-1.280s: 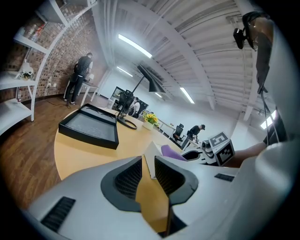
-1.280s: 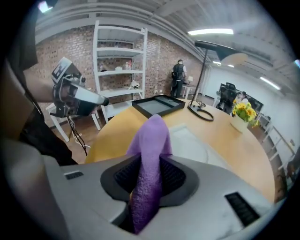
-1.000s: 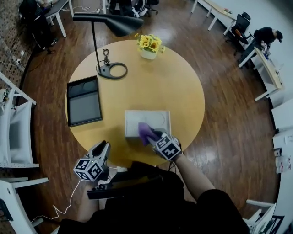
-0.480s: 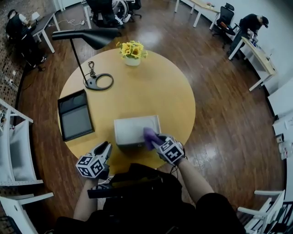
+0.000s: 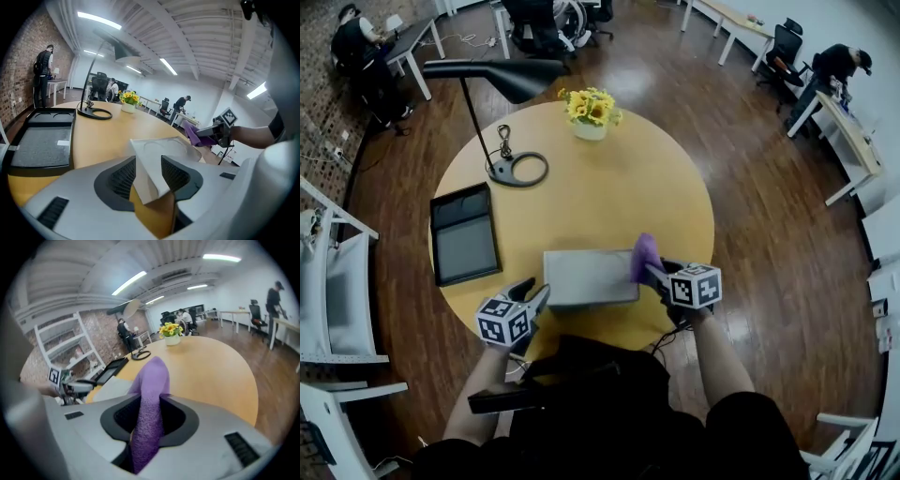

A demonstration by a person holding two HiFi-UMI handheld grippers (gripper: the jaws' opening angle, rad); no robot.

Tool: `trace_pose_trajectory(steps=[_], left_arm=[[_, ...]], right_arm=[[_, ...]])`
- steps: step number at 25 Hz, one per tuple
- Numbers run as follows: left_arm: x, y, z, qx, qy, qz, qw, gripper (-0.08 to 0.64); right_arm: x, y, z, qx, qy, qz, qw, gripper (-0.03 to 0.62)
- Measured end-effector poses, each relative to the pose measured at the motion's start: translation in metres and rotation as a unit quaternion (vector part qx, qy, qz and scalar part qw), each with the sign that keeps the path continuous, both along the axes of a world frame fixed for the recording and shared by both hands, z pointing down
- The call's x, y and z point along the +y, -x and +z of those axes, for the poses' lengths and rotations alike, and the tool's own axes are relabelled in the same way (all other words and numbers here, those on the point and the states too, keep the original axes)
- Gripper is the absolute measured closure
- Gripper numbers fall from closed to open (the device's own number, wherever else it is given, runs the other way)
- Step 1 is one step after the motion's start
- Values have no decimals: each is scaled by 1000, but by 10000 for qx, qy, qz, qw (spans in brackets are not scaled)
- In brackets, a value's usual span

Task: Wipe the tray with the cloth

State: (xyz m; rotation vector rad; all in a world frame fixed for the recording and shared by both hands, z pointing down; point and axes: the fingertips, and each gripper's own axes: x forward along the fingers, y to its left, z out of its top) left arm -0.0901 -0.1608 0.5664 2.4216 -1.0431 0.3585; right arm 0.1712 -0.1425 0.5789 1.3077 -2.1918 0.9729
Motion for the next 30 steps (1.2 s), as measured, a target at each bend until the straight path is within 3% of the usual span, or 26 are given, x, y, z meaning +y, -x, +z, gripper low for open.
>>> trace_pose_trajectory(steps=[3, 8, 9, 12, 14, 15, 19, 23, 26, 30], left_arm=[[-8, -8, 13, -225, 169, 28, 9996, 351], [-14, -18, 30, -424, 416, -13, 9982, 353], [-14, -19, 33, -447, 454, -14, 9980, 351], [-15, -17, 38, -422, 493, -151, 9978, 350], [-16, -14, 37, -293, 541, -265, 9978, 350], [-17, -13, 38, -228, 568, -298, 9977, 350], [-19, -12, 40, -188, 602, -337, 9974, 350], [-20, -11, 41, -142, 637, -421, 9970, 351], [-19, -11, 42, -91, 643, -425, 9970, 351], [-19, -11, 43, -27, 647, -428, 9970, 351]], right_arm=[[-33, -11, 8, -1031, 369, 659, 9918, 488], [-55, -10, 45, -2125, 973, 1277, 9639, 488], [-56, -11, 50, -2514, 1079, 1468, 9506, 488], [-52, -10, 65, -3745, 1434, 2035, 8932, 488], [-42, -9, 80, -3989, 1619, 2215, 8750, 488], [-36, -7, 87, -3944, 1704, 2260, 8743, 488], [-14, -6, 102, -3490, 1643, 1849, 9039, 491], [6, -2, 101, -3224, 1615, 1520, 9203, 491], [20, 0, 103, -3161, 1623, 1514, 9224, 492], [38, 2, 104, -3265, 1619, 1606, 9173, 492]])
